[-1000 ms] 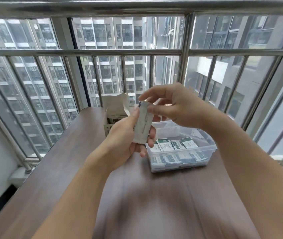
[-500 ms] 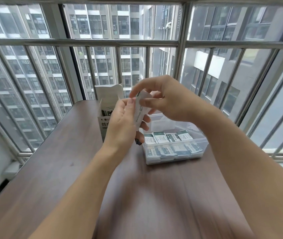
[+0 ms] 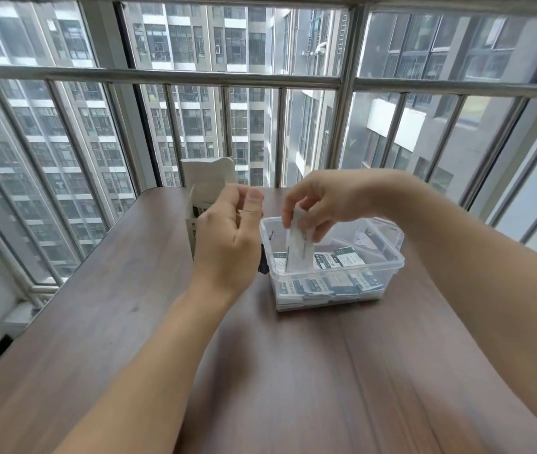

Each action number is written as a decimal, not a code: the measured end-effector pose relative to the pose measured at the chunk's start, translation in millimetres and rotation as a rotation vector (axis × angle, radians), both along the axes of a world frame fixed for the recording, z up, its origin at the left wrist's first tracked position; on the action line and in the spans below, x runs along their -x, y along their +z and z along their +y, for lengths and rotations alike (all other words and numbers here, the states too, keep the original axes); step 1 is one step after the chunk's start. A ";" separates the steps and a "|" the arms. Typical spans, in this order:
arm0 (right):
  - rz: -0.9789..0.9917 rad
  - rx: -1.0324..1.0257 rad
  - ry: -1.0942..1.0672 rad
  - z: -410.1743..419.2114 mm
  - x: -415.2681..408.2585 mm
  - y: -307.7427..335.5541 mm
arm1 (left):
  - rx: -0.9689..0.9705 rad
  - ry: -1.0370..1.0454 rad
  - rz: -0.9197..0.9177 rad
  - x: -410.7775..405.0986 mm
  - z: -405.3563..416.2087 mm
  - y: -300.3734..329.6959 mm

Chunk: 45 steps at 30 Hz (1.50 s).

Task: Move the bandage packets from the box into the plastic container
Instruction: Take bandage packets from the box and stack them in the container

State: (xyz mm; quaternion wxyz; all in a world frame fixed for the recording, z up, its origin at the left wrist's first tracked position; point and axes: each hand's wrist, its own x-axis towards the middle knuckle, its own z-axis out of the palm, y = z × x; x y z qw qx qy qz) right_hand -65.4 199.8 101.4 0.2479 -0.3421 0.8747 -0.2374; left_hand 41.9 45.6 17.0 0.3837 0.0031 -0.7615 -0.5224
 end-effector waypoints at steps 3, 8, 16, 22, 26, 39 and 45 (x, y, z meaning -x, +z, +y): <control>-0.062 -0.032 0.037 -14.0 -0.2 -8.1 | 0.081 -0.015 -0.031 -1.7 5.6 -3.0; -0.059 -0.072 0.032 -24.0 -5.2 -24.0 | 0.067 -0.020 -0.044 1.5 2.7 -8.4; 0.200 -0.113 0.049 -29.6 -15.9 -37.5 | 0.075 -0.039 -0.037 1.9 3.6 -10.5; 0.386 -0.110 0.028 -26.8 -27.0 -40.7 | 0.094 -0.036 -0.042 2.2 2.3 -12.0; 0.386 -0.079 0.034 -26.1 -28.3 -38.9 | 0.118 -0.028 -0.045 2.6 1.5 -13.6; 0.156 -0.265 -0.283 -0.4 -18.6 -29.2 | 0.393 -0.001 -0.086 3.8 -0.9 -20.2; 0.158 -0.270 -0.345 -10.8 -16.4 -37.6 | 0.384 -0.012 -0.080 4.2 -2.3 -19.2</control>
